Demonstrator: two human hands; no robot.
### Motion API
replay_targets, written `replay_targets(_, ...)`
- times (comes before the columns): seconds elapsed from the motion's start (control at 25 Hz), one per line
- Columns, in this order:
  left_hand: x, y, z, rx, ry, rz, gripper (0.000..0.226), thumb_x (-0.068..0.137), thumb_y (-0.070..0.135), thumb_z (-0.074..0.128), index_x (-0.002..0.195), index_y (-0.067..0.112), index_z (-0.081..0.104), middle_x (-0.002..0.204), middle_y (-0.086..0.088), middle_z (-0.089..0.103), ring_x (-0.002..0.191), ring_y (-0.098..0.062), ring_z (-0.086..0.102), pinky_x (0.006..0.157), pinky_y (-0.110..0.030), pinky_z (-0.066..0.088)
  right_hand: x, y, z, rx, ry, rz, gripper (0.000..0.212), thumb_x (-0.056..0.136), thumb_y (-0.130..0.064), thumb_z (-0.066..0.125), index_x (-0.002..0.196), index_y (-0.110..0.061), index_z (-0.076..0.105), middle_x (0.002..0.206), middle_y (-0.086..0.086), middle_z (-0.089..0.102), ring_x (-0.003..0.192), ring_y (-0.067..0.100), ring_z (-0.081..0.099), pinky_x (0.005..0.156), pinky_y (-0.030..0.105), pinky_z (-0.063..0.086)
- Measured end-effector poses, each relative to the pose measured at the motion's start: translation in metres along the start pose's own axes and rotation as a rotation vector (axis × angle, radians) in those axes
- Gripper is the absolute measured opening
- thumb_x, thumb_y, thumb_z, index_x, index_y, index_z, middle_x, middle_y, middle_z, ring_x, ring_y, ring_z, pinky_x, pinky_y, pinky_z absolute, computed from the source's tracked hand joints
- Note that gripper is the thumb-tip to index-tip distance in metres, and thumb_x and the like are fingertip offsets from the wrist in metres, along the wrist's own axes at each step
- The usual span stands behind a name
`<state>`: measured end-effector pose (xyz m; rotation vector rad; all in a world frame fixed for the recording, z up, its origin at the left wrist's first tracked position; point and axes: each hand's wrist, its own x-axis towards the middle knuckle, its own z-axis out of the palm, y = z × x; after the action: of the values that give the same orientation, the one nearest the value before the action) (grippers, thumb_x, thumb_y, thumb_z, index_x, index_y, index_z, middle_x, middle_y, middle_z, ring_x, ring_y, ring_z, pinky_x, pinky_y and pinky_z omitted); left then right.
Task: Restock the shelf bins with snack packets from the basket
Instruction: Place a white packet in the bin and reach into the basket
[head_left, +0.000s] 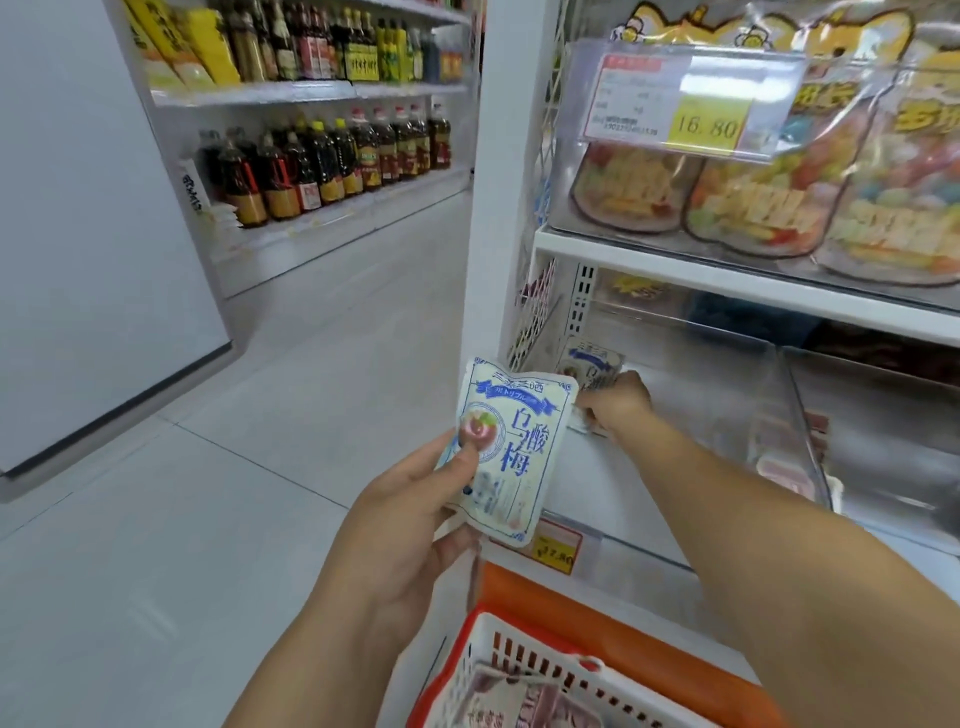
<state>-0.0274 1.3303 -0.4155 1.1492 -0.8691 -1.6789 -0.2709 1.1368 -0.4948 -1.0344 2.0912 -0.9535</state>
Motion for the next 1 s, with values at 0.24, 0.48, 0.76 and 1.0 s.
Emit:
replay_targets(0.24, 0.007, -0.004, 0.014, -0.013, 0.012, -0.015, 0.024, 0.086, 0.03, 0.064, 0.11, 0.027, 0.07, 0.096, -0.002, 0.076, 0.084, -0.01, 0.073, 0.071, -0.029, 0.054, -0.002, 0.006, -0.008, 0.005, -0.054, -0.04, 0.024, 0.081, -0.016, 0.073, 0.1, -0.004, 0.063, 0.082, 0.013, 0.067, 0.062, 0.023, 0.062, 0.061, 0.028, 0.056)
replay_targets(0.48, 0.008, -0.005, 0.017, -0.024, 0.001, -0.004, 0.022, 0.089, 0.029, 0.063, 0.111, 0.028, 0.07, 0.097, -0.002, 0.076, 0.087, -0.01, 0.073, 0.073, -0.031, 0.053, -0.004, 0.005, -0.014, -0.027, -0.04, -0.089, 0.043, 0.084, -0.02, 0.071, 0.122, -0.012, 0.052, 0.107, 0.01, 0.067, 0.095, 0.03, 0.067, 0.09, 0.042, 0.055)
replay_targets(0.76, 0.007, -0.006, 0.013, -0.019, 0.002, 0.003, 0.026, 0.088, 0.031, 0.065, 0.113, 0.029, 0.069, 0.096, -0.002, 0.076, 0.09, -0.012, 0.073, 0.078, -0.033, 0.055, -0.001, 0.01, -0.014, 0.059, -0.058, -0.007, 0.028, 0.084, -0.02, 0.073, 0.102, 0.001, 0.066, 0.094, 0.015, 0.069, 0.081, 0.026, 0.063, 0.083, 0.035, 0.054)
replay_targets(1.0, 0.007, -0.007, 0.013, -0.016, 0.005, 0.006, 0.028, 0.087, 0.033, 0.066, 0.114, 0.029, 0.068, 0.096, -0.001, 0.076, 0.091, -0.012, 0.073, 0.08, -0.034, 0.056, -0.005, 0.008, -0.015, 0.167, -0.105, 0.037, 0.015, 0.085, -0.01, 0.071, 0.094, -0.003, 0.062, 0.084, 0.016, 0.064, 0.062, 0.019, 0.057, 0.061, 0.028, 0.054)
